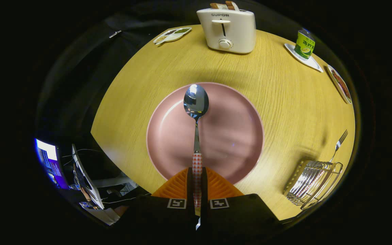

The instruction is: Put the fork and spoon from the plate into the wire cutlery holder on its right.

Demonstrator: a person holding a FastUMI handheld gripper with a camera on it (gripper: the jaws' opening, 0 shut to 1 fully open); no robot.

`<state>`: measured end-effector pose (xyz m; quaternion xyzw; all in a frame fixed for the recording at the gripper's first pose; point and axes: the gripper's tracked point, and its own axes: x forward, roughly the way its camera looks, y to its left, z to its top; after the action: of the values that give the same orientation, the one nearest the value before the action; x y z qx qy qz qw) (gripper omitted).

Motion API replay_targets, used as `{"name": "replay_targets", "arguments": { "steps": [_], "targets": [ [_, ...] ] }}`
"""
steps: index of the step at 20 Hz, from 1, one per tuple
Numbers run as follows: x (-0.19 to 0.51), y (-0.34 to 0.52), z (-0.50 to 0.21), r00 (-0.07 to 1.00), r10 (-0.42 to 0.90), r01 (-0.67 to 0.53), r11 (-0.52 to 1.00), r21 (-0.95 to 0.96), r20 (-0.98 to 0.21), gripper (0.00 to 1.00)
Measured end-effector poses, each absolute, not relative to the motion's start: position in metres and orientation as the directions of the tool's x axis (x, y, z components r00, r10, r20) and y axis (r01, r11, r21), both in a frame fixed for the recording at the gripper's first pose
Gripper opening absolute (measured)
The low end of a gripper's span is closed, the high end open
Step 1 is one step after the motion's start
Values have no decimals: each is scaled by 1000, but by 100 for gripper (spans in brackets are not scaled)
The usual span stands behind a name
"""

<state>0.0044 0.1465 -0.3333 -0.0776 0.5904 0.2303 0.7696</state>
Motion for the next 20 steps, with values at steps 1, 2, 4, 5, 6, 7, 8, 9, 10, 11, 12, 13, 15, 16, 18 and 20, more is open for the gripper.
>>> {"name": "replay_targets", "arguments": {
  "steps": [1,2,4,5,6,7,8,9,10,11,12,13,15,16,18,20],
  "targets": [
    [3,139,-322,200,270,-442,883,159,-942,10],
    [-4,136,-309,201,281,-433,885,172,-939,10],
    [-10,114,-285,190,282,-433,884,178,-940,10],
    [-11,98,-274,183,271,-444,880,167,-945,10],
    [-12,81,-262,176,251,-452,879,148,-952,10],
    [-13,66,-249,166,235,-457,879,137,-958,10],
    [-12,50,-236,158,219,-462,878,124,-963,10],
    [-12,34,-222,146,196,-469,877,106,-970,10],
    [-13,18,-210,132,172,-477,874,89,-976,10],
    [-12,3,-201,115,148,-482,873,75,-982,10],
    [-17,-15,-193,87,124,-484,872,67,-989,10],
    [-21,-29,-188,55,100,-486,872,61,-993,10],
    [-27,-49,-187,-9,39,-493,869,39,-999,10],
    [-31,-62,-187,-38,7,-501,865,25,-999,10],
    [-38,-86,-191,-95,-68,-532,847,-7,-993,10],
    [-40,-109,-203,-142,-137,-558,829,-35,-980,10]
  ]
}}
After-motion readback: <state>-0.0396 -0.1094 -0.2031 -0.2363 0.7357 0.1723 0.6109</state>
